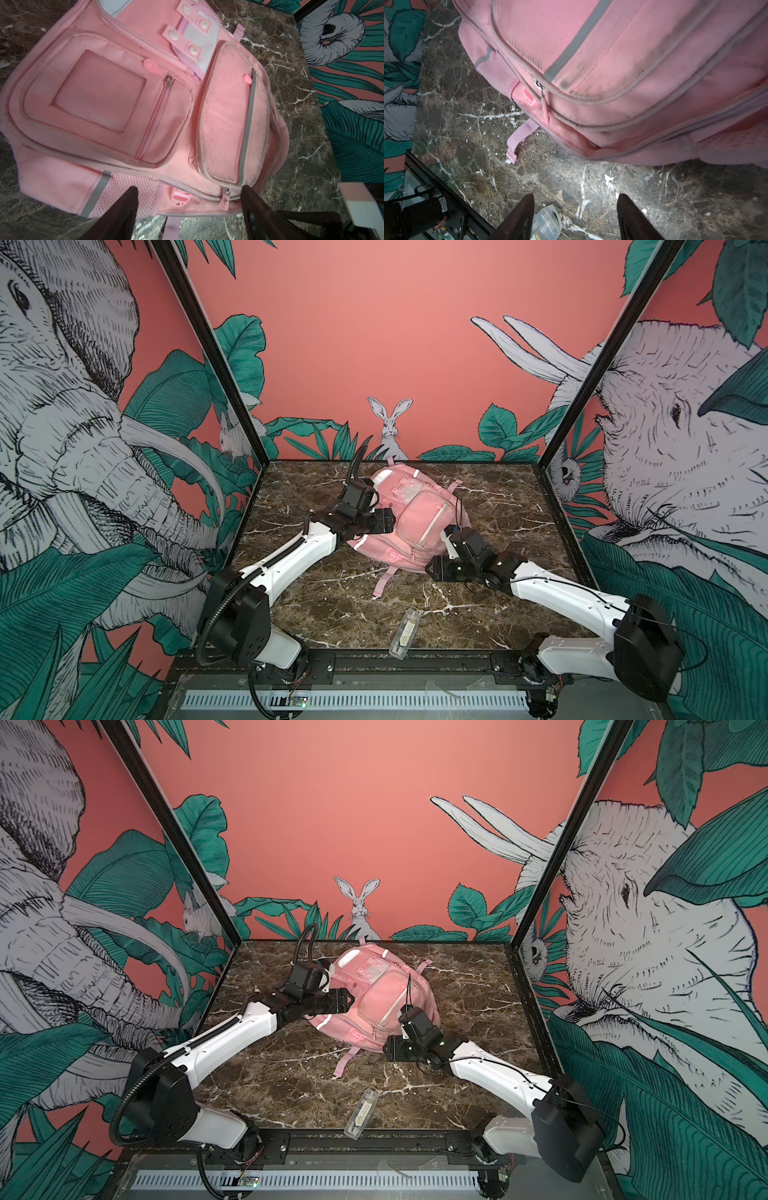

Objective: Pack the student bag
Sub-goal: 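Release the backpack and draw both grippers back toward the robot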

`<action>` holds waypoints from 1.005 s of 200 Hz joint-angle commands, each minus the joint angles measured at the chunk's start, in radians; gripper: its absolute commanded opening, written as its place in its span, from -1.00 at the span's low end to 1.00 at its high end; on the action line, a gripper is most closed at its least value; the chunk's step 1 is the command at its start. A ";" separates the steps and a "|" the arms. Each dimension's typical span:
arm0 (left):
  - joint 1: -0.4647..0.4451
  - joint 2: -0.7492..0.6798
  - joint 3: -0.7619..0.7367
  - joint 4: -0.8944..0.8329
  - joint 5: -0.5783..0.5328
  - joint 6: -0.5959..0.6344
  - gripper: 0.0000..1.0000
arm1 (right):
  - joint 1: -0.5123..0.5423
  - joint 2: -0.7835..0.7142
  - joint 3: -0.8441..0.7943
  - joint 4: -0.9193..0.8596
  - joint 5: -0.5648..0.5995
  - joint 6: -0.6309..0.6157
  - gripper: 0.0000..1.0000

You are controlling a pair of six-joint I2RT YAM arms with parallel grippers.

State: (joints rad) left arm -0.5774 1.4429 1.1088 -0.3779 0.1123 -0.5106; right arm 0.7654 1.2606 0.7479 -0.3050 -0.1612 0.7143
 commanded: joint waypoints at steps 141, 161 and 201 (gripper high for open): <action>-0.159 -0.179 -0.263 -0.145 0.228 0.105 0.54 | 0.252 -0.109 -0.152 0.026 -0.012 0.188 0.25; -0.193 -0.184 -0.317 -0.113 0.296 0.091 0.50 | 0.291 -0.088 -0.170 0.046 -0.023 0.216 0.21; -0.256 -0.194 -0.398 -0.072 0.374 0.067 0.36 | 0.369 -0.040 -0.175 0.084 -0.032 0.256 0.15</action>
State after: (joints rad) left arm -0.8051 1.2900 0.7502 -0.4793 0.4114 -0.4309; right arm 1.1000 1.1980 0.5762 -0.2764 -0.1802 0.9272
